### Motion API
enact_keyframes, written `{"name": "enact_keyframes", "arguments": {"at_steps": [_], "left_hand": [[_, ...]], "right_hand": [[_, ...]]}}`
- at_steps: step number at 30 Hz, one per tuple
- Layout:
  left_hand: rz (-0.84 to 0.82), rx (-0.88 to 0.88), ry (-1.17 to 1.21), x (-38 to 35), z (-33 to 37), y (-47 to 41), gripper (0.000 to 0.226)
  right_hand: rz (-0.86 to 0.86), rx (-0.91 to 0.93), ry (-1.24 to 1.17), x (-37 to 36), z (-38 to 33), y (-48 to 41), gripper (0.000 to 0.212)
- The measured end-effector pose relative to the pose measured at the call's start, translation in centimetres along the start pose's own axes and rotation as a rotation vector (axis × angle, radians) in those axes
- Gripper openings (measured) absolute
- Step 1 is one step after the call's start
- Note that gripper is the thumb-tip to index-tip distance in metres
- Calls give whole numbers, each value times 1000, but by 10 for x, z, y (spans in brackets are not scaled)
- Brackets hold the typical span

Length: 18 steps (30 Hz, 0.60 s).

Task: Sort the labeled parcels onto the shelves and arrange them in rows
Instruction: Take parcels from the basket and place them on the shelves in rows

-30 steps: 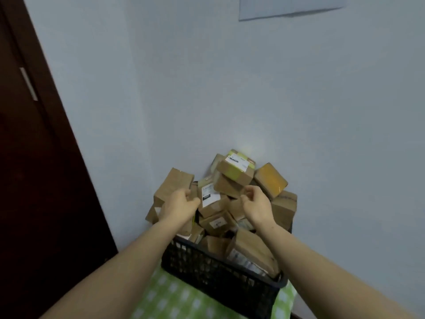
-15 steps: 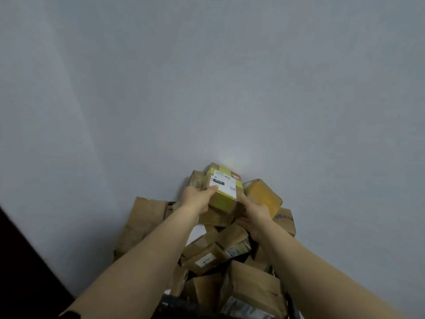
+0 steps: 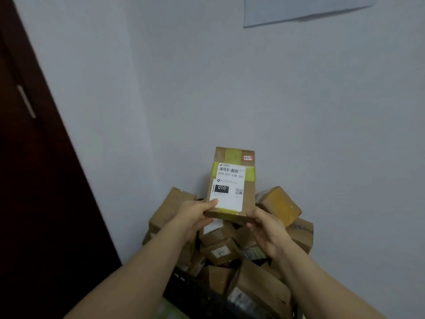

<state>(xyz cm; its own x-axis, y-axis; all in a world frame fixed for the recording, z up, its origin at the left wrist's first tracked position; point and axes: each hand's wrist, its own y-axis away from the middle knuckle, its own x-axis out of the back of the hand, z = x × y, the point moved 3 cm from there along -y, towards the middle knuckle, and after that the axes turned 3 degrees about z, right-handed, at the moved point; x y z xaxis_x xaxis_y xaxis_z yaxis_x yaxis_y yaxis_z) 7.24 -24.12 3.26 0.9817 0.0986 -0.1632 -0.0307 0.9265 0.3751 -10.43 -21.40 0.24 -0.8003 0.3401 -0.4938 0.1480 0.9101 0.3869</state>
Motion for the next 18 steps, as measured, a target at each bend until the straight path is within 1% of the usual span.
{"name": "enact_keyframes", "arguments": {"at_steps": [3, 7, 11, 16, 18], "left_hand": [[44, -53, 57, 32, 2, 35, 10], [113, -149, 76, 83, 4, 83, 22], [181, -214, 112, 137, 4, 131, 25], [259, -238, 64, 198, 2, 191, 31], [298, -246, 14, 219, 2, 215, 32]], "right_hand": [[-178, -62, 22, -16, 11, 19, 27], [-378, -68, 102, -53, 30, 47, 40], [-548, -123, 106, -92, 55, 79, 46], [-675, -127, 169, -134, 90, 123, 45], [-705, -117, 192, -150, 105, 141, 39]]}}
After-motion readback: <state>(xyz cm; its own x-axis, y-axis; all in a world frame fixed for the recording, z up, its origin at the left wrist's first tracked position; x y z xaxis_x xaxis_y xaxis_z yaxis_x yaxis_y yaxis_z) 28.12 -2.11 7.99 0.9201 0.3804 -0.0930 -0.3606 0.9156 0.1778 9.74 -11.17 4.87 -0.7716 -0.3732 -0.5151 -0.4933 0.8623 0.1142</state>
